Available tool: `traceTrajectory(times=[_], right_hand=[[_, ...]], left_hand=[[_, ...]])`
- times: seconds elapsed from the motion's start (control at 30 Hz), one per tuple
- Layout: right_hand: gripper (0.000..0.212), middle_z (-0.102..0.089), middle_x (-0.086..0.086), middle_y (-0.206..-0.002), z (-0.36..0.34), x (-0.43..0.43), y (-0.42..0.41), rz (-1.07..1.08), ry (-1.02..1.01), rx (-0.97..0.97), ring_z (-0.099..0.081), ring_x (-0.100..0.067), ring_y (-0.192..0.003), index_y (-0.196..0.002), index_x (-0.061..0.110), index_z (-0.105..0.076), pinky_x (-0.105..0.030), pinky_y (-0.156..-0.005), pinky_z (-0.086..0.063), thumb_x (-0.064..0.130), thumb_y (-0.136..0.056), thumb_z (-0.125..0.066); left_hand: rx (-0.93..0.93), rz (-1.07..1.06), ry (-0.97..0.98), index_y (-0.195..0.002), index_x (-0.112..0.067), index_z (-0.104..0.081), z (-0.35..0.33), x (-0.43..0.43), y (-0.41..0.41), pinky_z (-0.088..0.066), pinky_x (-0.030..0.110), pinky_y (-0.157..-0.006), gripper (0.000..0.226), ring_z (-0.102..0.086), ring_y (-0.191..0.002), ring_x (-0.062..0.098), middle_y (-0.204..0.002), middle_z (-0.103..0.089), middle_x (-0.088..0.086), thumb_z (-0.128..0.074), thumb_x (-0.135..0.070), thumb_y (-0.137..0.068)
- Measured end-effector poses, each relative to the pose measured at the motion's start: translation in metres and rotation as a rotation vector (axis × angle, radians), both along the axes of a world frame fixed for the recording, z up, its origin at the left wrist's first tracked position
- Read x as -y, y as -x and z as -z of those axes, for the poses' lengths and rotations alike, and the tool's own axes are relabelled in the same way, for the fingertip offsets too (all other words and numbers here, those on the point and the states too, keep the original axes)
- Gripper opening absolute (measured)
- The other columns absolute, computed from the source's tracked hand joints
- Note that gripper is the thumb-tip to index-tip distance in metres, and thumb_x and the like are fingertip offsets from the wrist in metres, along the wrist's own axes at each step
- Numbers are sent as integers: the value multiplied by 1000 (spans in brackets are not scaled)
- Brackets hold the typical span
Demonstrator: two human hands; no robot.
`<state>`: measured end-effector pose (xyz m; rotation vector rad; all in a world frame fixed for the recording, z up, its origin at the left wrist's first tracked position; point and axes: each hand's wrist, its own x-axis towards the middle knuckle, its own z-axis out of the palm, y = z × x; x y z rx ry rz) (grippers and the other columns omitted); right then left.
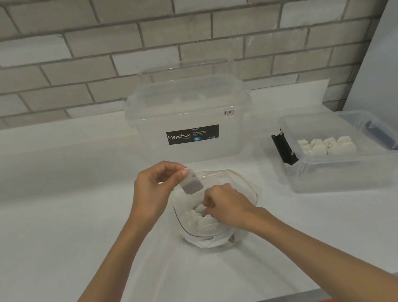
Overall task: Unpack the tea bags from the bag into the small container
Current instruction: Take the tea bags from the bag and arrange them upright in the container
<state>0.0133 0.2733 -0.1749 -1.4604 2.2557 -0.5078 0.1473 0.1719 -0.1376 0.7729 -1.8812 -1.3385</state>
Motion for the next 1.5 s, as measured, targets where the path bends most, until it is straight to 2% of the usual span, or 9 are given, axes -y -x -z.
traceTrajectory(times=[0.23,0.37,0.5,0.63,0.73,0.83,1.03,1.27,1.5], right_hand=[[8,-69,-4,-94,-29,1,19,30,62,44,-65,-22,-81,-79,24,-60,-33,-76,-55,17,-82,-59],[12,-71,-3,-72,-72,-10,43,-30,109,37,-65,-12,-56,-80,19,-63,-26,-70,-54,8,-84,-61],[16,-69,1,-70,-109,-24,64,-44,148,-61,-61,-4,-60,-83,20,-69,-7,-54,-43,6,-84,-62],[16,-71,1,-84,-138,-40,91,-20,187,-177,-61,-5,-76,-87,15,-74,-3,-64,-43,6,-84,-62],[14,-66,4,-78,-159,-54,117,20,232,-268,-55,3,-67,-85,16,-73,4,-61,-37,7,-84,-63],[15,-64,7,-78,-174,-71,150,96,266,-336,-51,5,-65,-83,20,-71,-3,-59,-36,8,-83,-61],[16,-62,2,-75,-170,-103,227,232,251,-421,-57,-14,-74,-86,13,-72,-17,-62,-39,2,-82,-61],[19,-59,3,-73,-131,-136,298,320,145,-417,-56,-16,-75,-79,19,-69,-23,-72,-44,3,-82,-59],[22,-59,0,-78,-94,-146,323,267,42,-304,-56,-17,-77,-83,15,-69,-26,-71,-49,0,-83,-53]], left_hand=[[50,-15,10,-85,-19,-74,-5,4,-6,-48,21,-68,4,-62,-73,6,-85,-74,1,-72,-16,-85],[94,4,31,-85,-21,-74,-14,9,-5,-48,23,-72,5,-64,-76,7,-84,-74,-2,-71,-17,-85],[124,60,119,-83,-24,-74,-29,10,11,-44,17,-74,4,-62,-73,0,-81,-73,-11,-73,-20,-84],[163,110,227,-81,-31,-73,-48,3,42,-44,15,-72,7,-60,-77,0,-84,-70,-19,-72,-26,-84],[133,167,268,-82,-30,-74,-62,-6,74,-47,21,-75,6,-62,-80,9,-84,-72,-13,-73,-24,-84],[98,243,286,-80,-30,-74,-75,-19,112,-46,26,-71,9,-59,-71,13,-78,-70,-15,-73,-22,-83],[145,364,395,-84,-25,-73,-88,-59,205,-42,6,-65,4,-56,-69,-1,-81,-68,-14,-71,-22,-86],[412,552,563,-93,-13,-73,-57,-95,310,-52,29,-83,9,-63,-85,16,-93,-70,1,-64,-12,-89],[744,660,637,-93,-10,-71,-5,-114,365,-53,36,-87,13,-64,-96,27,-110,-64,9,-60,-6,-87]])
